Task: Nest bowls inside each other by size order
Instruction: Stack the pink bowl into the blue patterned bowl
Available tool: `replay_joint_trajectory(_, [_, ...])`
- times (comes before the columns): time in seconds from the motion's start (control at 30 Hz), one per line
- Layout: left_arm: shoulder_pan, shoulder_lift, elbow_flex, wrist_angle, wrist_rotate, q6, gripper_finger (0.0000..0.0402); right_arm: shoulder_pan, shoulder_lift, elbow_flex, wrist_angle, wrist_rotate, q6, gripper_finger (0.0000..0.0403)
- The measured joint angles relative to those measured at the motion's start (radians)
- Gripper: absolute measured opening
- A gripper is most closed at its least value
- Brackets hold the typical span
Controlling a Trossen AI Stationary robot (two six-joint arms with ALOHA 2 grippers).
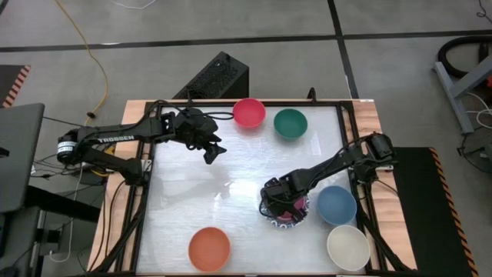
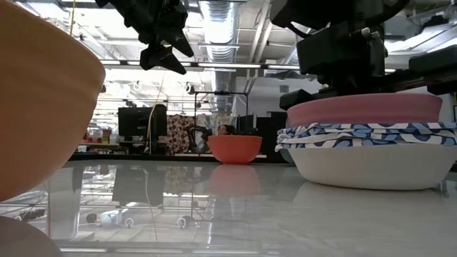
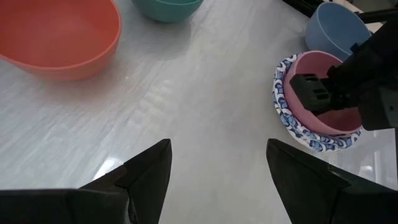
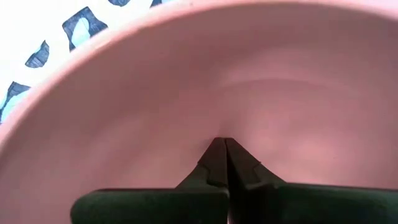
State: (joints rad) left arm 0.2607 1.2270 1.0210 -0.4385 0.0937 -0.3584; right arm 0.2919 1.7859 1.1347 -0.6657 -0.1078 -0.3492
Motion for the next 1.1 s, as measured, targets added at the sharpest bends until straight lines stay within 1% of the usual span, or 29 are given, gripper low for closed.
replay_joint_trajectory(0.5, [0.000,0.000,0.000,0.000,0.000,0.000,0.0251,-0.013,0.001,0.000,0.001,0.000,0.018,0.0011])
replay_joint_trajectory(0.87, [0.000,0.000,0.000,0.000,0.000,0.015,0.0251,-0.013,0.002,0.014,-0.003,0.004,0.046,0.0049])
replay_joint_trajectory(1.1, [0.000,0.000,0.000,0.000,0.000,0.015,0.0251,-0.022,0.004,0.047,-0.012,0.035,0.045,0.0056])
